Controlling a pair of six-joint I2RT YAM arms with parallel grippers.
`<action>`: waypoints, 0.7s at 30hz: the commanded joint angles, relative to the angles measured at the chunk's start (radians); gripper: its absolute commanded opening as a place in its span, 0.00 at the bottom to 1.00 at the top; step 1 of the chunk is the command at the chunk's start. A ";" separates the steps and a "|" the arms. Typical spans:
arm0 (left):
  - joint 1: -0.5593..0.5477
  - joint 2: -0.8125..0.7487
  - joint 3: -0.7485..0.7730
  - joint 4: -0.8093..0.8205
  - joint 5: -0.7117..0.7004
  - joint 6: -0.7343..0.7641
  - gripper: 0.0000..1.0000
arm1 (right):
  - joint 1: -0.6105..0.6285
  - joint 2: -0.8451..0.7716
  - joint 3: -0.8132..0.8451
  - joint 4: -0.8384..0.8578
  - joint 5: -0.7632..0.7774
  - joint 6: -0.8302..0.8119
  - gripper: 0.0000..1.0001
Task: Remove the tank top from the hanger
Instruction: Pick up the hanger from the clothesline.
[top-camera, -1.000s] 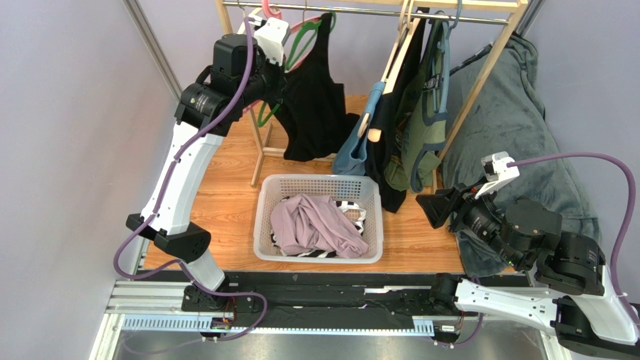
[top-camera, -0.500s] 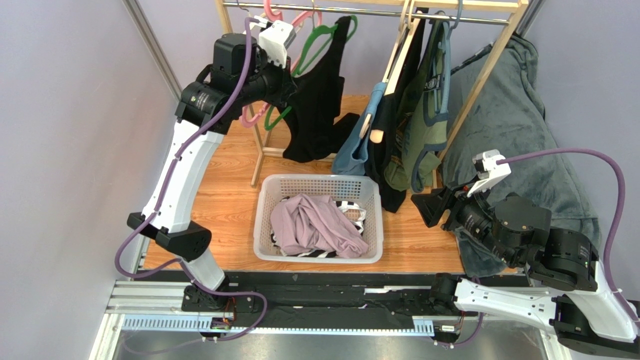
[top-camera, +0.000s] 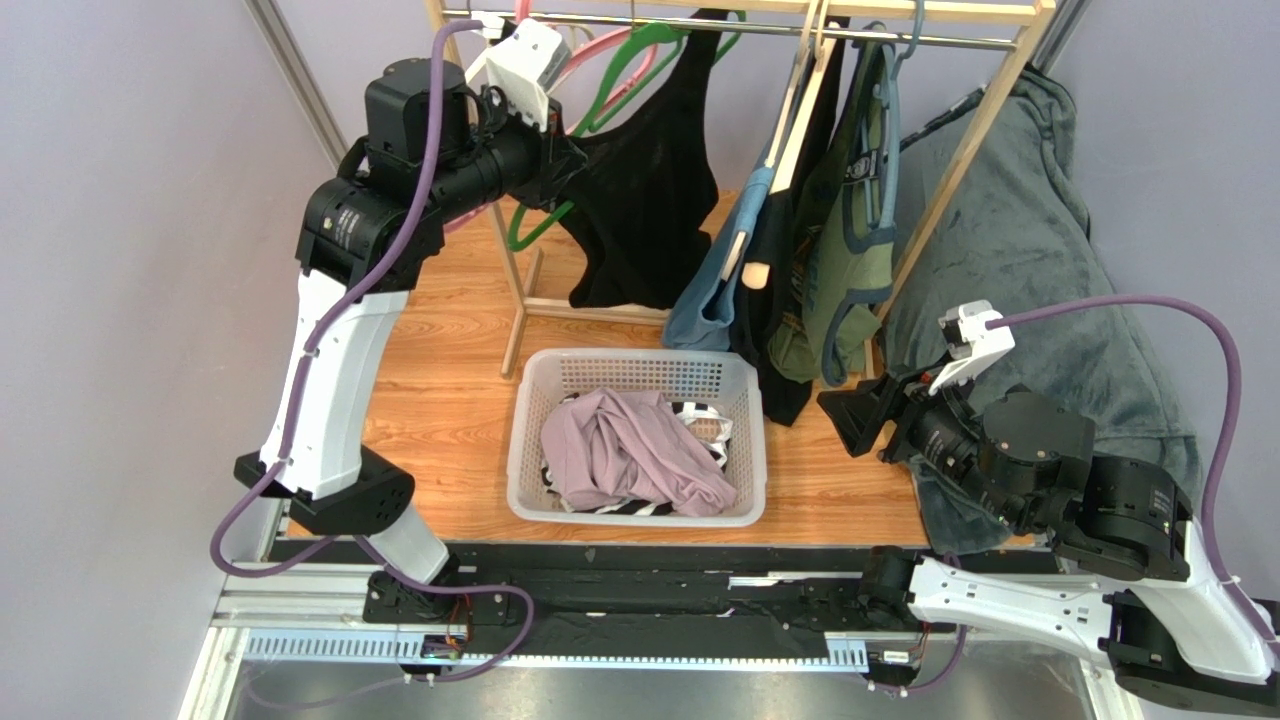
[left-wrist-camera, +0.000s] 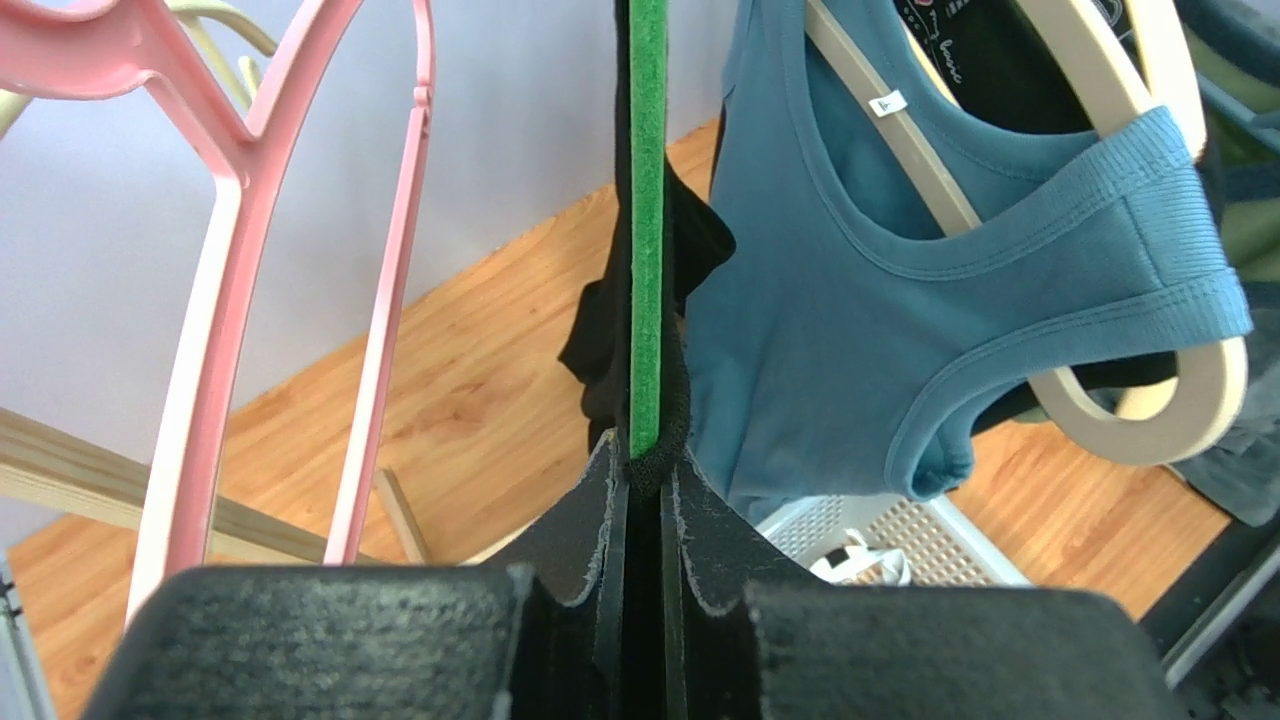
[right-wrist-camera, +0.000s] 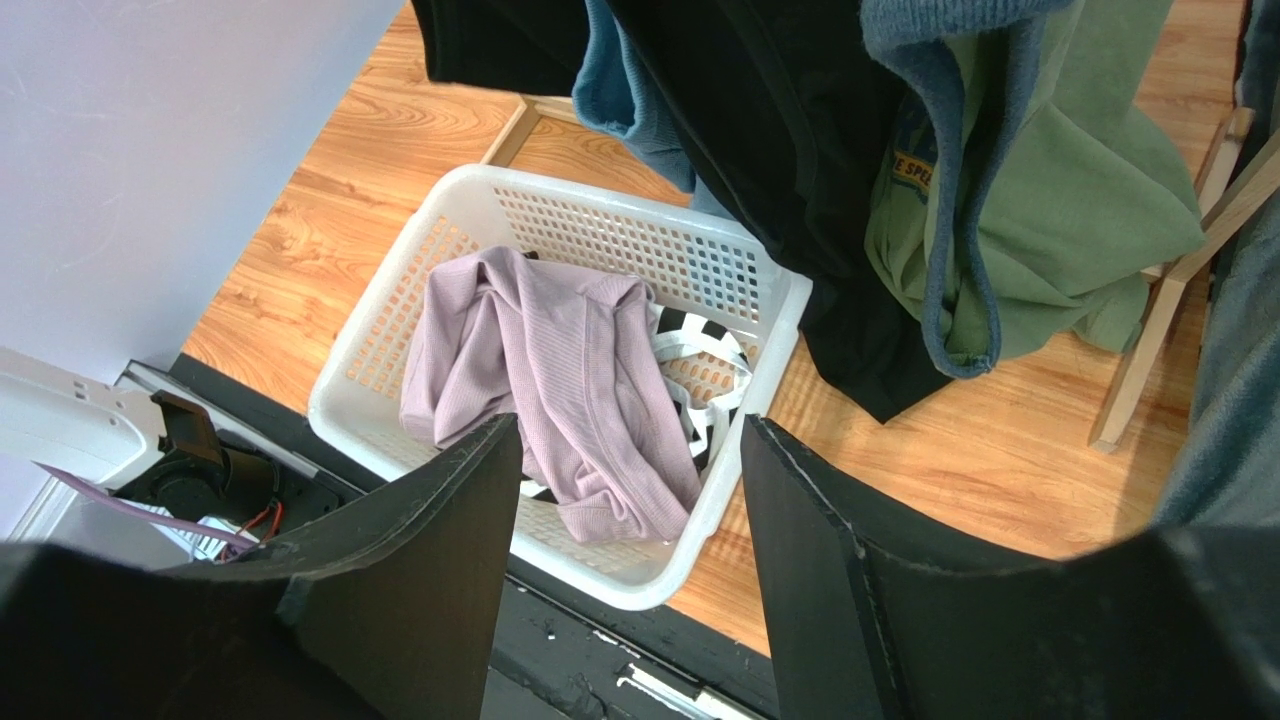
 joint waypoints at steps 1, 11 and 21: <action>-0.004 0.031 0.051 0.054 -0.024 0.043 0.00 | -0.003 -0.008 0.000 0.022 -0.009 0.029 0.59; -0.029 -0.088 0.193 0.022 0.126 0.174 0.00 | -0.003 -0.029 0.006 -0.009 0.007 0.035 0.60; -0.035 -0.249 0.225 0.152 0.204 0.254 0.00 | -0.003 -0.016 -0.006 0.011 -0.009 0.037 0.60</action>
